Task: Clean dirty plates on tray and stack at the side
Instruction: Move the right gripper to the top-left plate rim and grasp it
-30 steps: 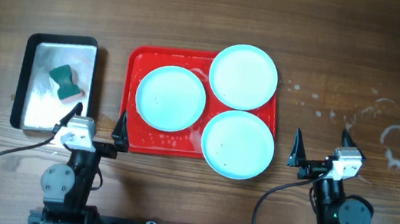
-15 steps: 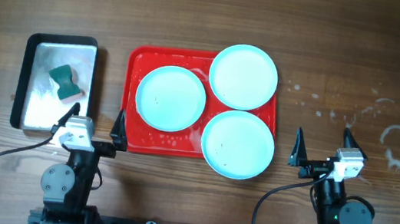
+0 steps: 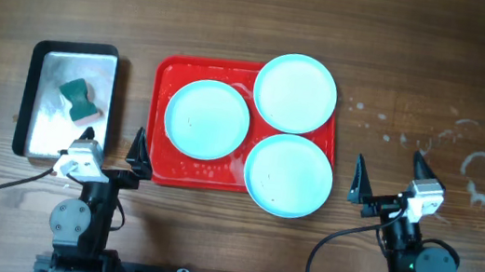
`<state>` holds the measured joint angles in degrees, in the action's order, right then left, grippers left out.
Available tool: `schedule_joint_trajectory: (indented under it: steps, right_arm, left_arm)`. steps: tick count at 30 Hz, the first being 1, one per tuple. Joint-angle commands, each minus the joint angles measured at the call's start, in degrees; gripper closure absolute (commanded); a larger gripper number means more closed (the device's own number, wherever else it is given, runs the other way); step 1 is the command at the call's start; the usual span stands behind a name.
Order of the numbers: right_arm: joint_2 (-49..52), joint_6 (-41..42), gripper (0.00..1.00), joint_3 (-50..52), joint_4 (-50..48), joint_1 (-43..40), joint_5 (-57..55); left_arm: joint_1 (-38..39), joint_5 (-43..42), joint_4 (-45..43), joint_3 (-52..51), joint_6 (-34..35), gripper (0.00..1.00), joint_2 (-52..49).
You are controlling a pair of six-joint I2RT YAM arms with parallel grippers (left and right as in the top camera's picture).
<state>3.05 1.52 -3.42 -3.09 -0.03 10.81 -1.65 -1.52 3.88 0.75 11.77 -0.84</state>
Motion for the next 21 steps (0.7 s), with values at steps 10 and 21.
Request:
schedule_joint_trajectory:
  steps: [10,21]
  right_arm:
    - [8.33,3.17,0.00,-2.82,-6.36,0.17,4.37]
    - [9.99,2.97,0.00,-5.01,-6.69,0.17,4.37]
  left_arm:
    - [0.26,0.74,1.46,2.32,1.11,0.00,0.35]
    - [0.26,0.76,6.73,7.23,0.46,0.00,-1.79]
